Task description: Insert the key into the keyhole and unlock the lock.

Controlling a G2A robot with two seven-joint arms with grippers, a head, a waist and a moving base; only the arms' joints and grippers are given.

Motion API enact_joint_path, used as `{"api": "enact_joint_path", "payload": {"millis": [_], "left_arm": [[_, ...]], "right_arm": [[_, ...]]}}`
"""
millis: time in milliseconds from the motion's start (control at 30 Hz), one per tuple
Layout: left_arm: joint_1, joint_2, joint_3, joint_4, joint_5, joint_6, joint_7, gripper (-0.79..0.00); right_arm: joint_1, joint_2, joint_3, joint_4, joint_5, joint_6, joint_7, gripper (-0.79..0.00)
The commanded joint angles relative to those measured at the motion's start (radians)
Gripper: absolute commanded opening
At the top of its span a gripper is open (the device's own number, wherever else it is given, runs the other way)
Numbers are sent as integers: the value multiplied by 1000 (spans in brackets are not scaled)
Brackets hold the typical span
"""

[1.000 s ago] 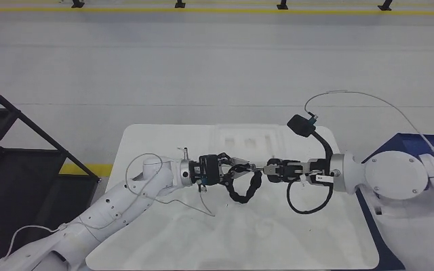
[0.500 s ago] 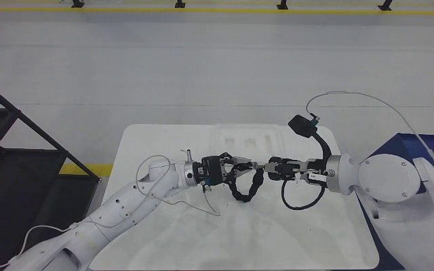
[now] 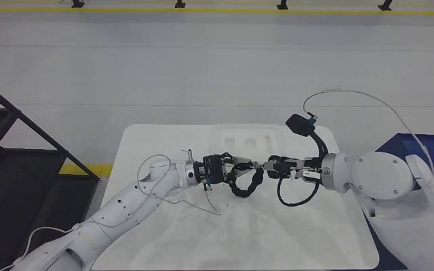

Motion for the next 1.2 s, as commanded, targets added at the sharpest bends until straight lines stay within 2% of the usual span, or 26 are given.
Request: {"api": "enact_joint_path", "payload": {"millis": [0, 300, 667, 1167], "left_arm": [[2, -2, -5, 3, 2, -9, 3, -785], [13, -9, -25, 4, 19, -43, 11, -785], [14, -27, -38, 42, -41, -143, -2, -785], [16, -47, -53, 64, -34, -174, 9, -785]], "right_arm": [[5, 2, -6, 2, 3, 4, -3, -785], [28, 13, -28, 1, 9, 16, -16, -785], [35, 21, -48, -4, -5, 38, -38, -785], [49, 22, -72, -1, 3, 47, -64, -785]]}}
